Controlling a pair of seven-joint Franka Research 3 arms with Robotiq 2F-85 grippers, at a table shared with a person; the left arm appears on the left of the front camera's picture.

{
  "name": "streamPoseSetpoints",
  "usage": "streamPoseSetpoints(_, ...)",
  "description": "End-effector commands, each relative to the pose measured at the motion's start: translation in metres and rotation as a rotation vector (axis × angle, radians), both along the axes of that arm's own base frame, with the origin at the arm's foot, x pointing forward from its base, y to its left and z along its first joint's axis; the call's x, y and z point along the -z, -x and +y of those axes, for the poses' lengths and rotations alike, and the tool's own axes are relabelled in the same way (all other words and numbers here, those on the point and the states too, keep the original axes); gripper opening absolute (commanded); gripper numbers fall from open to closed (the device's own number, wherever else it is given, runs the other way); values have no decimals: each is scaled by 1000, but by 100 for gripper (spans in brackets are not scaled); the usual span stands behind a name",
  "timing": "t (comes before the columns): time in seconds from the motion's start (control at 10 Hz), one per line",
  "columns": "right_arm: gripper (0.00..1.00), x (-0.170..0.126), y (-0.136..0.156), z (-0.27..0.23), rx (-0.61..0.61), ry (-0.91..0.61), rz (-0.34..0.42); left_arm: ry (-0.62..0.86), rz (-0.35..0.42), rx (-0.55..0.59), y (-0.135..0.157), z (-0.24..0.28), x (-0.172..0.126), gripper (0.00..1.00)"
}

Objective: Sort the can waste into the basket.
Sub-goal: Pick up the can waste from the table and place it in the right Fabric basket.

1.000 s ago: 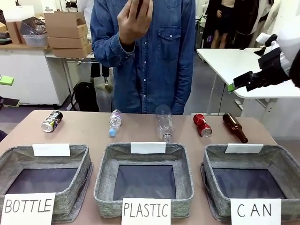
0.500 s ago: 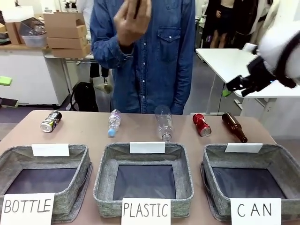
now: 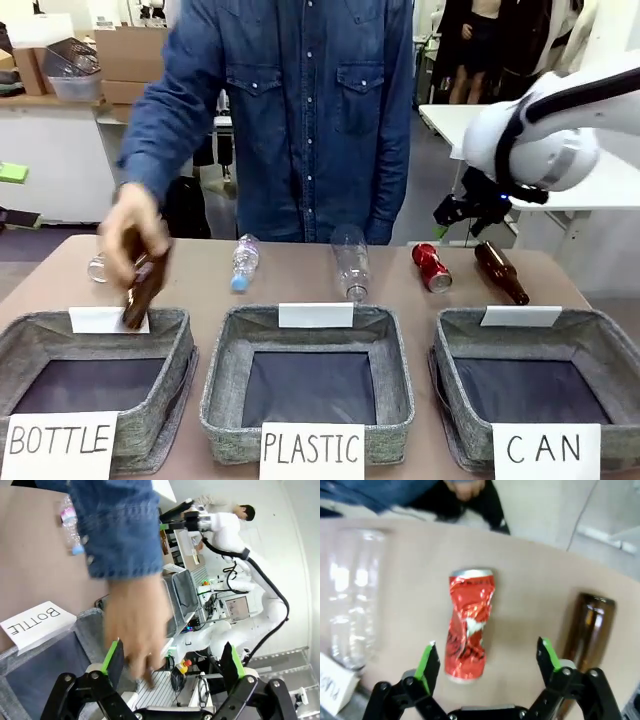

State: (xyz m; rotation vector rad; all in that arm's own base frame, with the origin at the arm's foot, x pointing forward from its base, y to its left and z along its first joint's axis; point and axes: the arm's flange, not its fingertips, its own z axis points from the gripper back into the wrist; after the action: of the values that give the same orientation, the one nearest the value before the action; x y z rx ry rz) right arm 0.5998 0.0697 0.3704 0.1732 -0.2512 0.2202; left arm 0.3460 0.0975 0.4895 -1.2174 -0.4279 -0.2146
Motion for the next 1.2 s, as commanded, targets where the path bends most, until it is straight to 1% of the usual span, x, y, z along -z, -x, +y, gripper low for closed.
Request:
streamPoseSetpoints(0.0, 100, 19, -37, 7, -12, 53, 66, 15, -26, 6, -1, 0, -2, 100)
streamPoseSetpoints(0.1, 100, 35, -51, 6, -8, 60, 77, 15, -26, 6, -1, 0, -2, 100)
streamPoseSetpoints(0.2, 100, 52, -62, 6, -3, 63, 106, 15, -26, 6, -1, 0, -2, 100)
streamPoseSetpoints(0.3, 100, 62, -66, 9, -12, 59, 130, 15, -26, 6, -1, 0, -2, 100)
streamPoseSetpoints(0.5, 100, 65, -66, 14, -27, 54, 141, 15, -26, 6, -1, 0, -2, 100)
streamPoseSetpoints(0.9, 100, 61, -63, 16, -41, 49, 154, 15, -26, 6, -1, 0, -2, 100)
streamPoseSetpoints(1.1, 100, 63, -63, 15, -15, 81, 154, 15, -26, 6, -1, 0, -2, 100)
